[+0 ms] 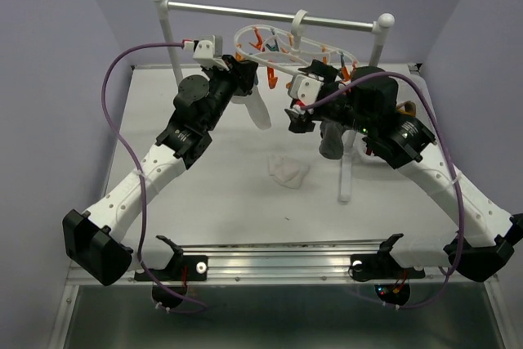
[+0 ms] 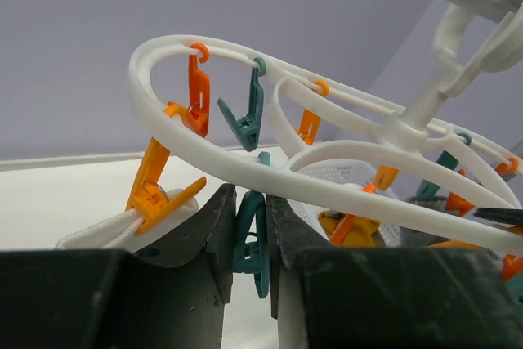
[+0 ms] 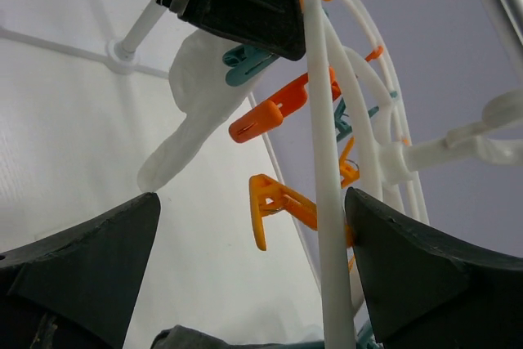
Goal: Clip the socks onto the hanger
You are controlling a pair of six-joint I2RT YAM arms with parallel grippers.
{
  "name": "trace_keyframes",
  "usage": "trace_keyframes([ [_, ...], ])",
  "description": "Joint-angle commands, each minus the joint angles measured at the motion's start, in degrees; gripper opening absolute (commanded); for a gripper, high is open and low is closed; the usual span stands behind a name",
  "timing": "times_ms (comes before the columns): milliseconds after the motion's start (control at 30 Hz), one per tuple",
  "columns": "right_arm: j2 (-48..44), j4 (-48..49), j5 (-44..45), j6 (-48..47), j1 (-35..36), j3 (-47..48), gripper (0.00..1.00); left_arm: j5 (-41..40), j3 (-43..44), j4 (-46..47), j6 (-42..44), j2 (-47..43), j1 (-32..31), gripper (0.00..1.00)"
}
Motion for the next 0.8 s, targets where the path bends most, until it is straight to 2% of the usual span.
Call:
trace_keyframes([
  [0,0.13,-2.76,2.9,5.38,0.54,5.32,1.0,-7.16,1.59,0.86,-0.84,0.13,1.79,0.0],
  [200,-1.01,-0.13,0.53,8.72,0.54,8.48,1.0,-7.42,2.03,1.04,-0.75,1.01,1.79,0.0],
  [367,-0.66,1.82,4.22,13.82,0.54,10.6,1.0,-6.63,1.85,1.74,-0.92,0.75,1.79,0.0],
  [533,-1.28,2.69,-1.82,14.18,0.54,11.39,1.0,-6.46,2.29,1.74,-0.49,1.1,1.79,0.0],
  [767,0.39,5.86,-4.82,14.97,0.54,12.8,1.0,-4.17,2.03,2.09,-0.05,0.49,1.7,0.0],
])
